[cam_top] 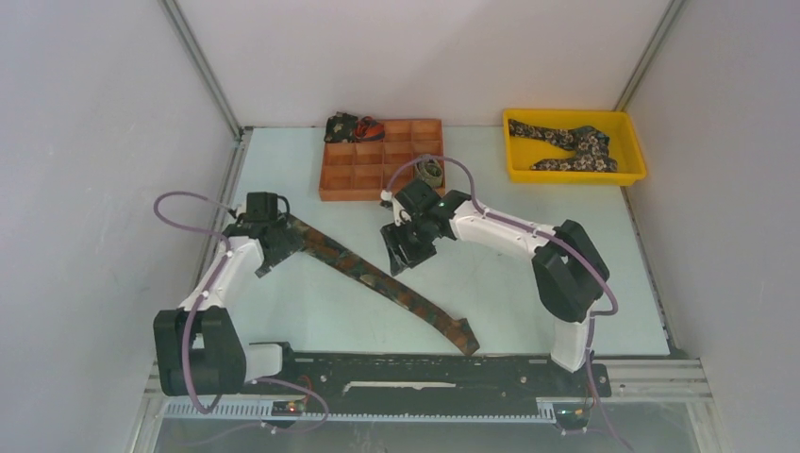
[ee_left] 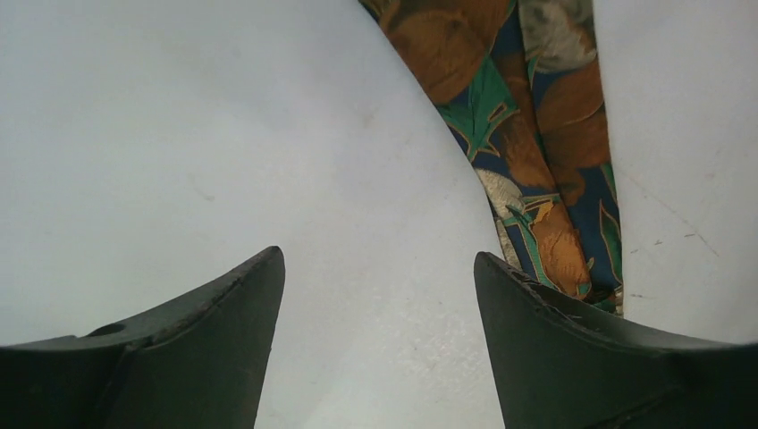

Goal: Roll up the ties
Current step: Flatten out the tie at the center of the board.

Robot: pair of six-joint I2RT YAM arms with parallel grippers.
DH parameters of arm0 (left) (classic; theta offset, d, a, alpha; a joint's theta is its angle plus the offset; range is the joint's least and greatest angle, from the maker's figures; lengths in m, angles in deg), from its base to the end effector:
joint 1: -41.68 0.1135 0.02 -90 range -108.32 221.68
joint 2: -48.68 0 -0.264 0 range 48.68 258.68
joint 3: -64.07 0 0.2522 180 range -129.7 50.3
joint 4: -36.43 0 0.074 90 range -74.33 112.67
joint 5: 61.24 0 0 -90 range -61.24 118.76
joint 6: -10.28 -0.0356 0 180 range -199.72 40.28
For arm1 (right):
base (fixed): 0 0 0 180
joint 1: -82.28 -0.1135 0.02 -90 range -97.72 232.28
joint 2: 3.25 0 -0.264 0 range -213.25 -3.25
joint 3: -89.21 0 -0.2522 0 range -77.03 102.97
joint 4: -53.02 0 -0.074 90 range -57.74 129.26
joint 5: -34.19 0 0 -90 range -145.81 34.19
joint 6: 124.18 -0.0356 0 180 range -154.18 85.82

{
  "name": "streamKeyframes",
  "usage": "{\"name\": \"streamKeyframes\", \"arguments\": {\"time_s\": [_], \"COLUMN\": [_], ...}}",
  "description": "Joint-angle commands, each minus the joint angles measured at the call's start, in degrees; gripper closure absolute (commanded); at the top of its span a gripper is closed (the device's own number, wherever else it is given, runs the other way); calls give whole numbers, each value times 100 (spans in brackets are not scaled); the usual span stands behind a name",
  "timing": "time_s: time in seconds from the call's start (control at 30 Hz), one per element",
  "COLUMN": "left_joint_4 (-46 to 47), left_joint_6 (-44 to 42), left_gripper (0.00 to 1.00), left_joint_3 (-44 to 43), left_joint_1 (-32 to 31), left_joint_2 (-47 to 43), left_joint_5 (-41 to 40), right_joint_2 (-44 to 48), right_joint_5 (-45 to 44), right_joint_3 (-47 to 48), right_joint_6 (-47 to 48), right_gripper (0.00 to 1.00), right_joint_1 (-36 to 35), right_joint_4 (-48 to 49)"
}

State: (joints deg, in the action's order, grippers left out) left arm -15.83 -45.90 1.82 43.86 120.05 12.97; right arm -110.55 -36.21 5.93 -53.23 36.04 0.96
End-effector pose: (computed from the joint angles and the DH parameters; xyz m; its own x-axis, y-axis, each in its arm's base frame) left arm 0.2360 0.0187 0.2287 -0.6359 -0.5602 -0.5309 -0.6268 0.7762 -0.0682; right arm 0.2652 0.2942 0.2237 -0.8375 -0.4300 -0.3372 -0.5434 0.7200 0.4316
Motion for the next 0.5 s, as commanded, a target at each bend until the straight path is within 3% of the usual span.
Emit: {"name": "streamKeyframes", "arguments": {"time_s": [0.0,0.37,0.47], "left_joint_4": [902,1562,1645], "left_joint_6": [721,859,795], "left_gripper": [17,27,36], "left_joint_3": [285,227,73], "left_joint_1": [19,-165,-372], "left_joint_2": [139,1127,1458], "left_joint_5": [640,881,923], "right_joint_2": [-251,-79,-118], "right_joint_5": [-302,192,507], "right_joint_3": [-174,-1877,-2141], "right_joint_6": [183,-14,-29], "right_gripper": [46,65,70], "right_joint_1": [-2,-39,-154], "right_joint_4": [-227,529,714]}}
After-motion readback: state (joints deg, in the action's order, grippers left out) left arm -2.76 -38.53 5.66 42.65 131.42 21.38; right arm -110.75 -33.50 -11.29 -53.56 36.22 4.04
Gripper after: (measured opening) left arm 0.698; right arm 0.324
